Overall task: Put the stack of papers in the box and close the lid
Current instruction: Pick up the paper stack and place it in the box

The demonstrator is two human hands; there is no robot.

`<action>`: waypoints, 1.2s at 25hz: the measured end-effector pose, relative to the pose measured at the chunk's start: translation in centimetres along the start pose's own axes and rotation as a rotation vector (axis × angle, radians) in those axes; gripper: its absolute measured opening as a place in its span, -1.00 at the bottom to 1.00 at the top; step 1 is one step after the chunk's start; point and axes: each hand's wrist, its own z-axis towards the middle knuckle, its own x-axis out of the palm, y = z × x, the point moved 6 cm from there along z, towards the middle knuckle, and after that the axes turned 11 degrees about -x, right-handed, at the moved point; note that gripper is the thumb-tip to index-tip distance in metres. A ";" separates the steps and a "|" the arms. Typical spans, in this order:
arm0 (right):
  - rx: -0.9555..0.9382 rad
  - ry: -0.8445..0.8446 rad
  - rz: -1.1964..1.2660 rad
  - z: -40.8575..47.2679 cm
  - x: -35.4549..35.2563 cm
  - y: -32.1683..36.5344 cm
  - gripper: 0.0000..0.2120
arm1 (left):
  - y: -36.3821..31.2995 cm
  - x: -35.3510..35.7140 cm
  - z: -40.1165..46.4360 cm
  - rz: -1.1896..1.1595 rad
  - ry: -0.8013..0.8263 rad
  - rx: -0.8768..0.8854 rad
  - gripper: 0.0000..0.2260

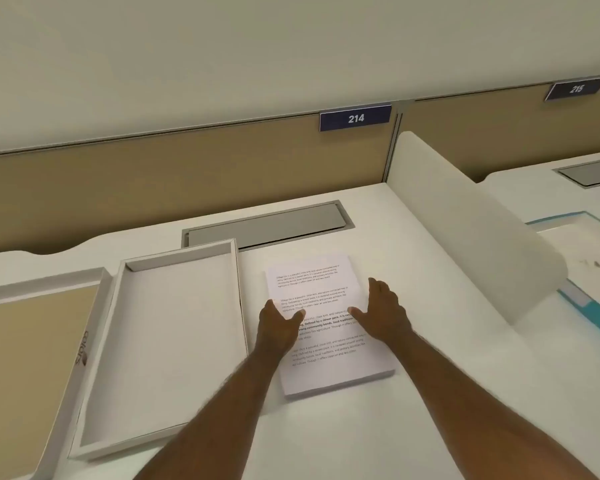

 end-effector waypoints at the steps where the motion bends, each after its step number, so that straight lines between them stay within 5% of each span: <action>1: 0.035 0.012 0.034 0.2 0.4 -0.4 -0.24 | 0.2 0.2 0.3 -0.011 0.001 -0.031 -0.47; 8: 0.161 0.019 0.234 1.2 1.7 -1.2 -0.36 | 0.7 0.2 1.1 -0.089 -0.062 -0.258 -0.44; 16: 0.297 -0.002 0.283 1.9 2.0 -2.0 -0.36 | 1.4 1.1 3.1 -0.305 0.110 -0.492 -0.60; 23: 0.439 -0.007 0.506 2.2 2.3 -2.8 -0.57 | 2.0 1.5 3.8 -0.095 -0.017 -0.522 -0.64; 30: 0.470 0.016 0.568 2.5 2.9 -3.0 -0.62 | 0.9 1.9 2.6 0.068 -0.111 -0.485 -0.39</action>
